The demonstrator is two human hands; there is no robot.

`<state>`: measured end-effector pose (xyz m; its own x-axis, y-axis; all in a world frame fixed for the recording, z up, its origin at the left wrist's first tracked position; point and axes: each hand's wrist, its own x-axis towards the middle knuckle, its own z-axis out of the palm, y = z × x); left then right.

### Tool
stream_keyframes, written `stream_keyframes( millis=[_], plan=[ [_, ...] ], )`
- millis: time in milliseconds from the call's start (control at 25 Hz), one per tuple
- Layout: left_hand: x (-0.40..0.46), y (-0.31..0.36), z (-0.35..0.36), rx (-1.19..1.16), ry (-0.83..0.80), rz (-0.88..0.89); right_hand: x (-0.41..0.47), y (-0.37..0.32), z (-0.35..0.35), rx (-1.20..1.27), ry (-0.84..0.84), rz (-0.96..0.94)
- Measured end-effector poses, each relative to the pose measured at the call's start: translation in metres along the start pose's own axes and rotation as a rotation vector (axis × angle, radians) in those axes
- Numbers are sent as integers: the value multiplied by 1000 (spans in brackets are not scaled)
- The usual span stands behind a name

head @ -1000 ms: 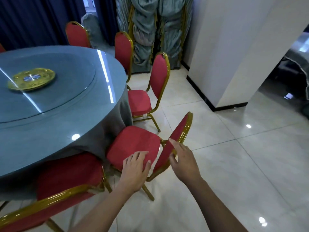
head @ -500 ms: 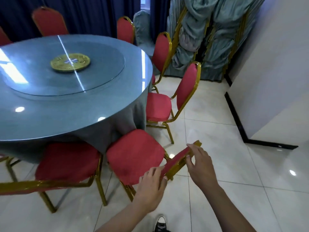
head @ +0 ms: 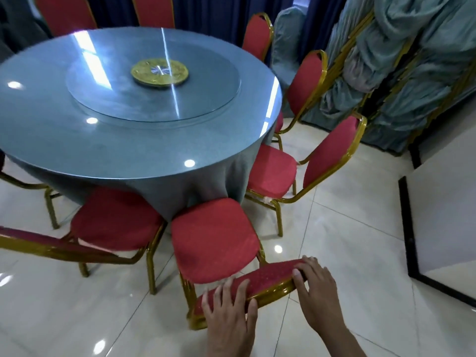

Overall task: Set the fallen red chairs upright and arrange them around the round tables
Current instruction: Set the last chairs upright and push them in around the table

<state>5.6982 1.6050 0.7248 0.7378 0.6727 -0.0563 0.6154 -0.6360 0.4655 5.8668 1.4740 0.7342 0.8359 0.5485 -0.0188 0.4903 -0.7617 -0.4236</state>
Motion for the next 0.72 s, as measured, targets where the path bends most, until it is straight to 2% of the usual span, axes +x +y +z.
stream_keyframes(
  millis=[120, 480, 720],
  plan=[
    [21, 11, 5, -7, -57, -38, 26, 14, -5, 103, 3, -93],
    [98, 32, 10, 80, 20, -110, 112, 41, -3, 151, -185, -137],
    [151, 41, 13, 90, 79, -122, 177, 45, -1, 138, -241, -214]
  ],
)
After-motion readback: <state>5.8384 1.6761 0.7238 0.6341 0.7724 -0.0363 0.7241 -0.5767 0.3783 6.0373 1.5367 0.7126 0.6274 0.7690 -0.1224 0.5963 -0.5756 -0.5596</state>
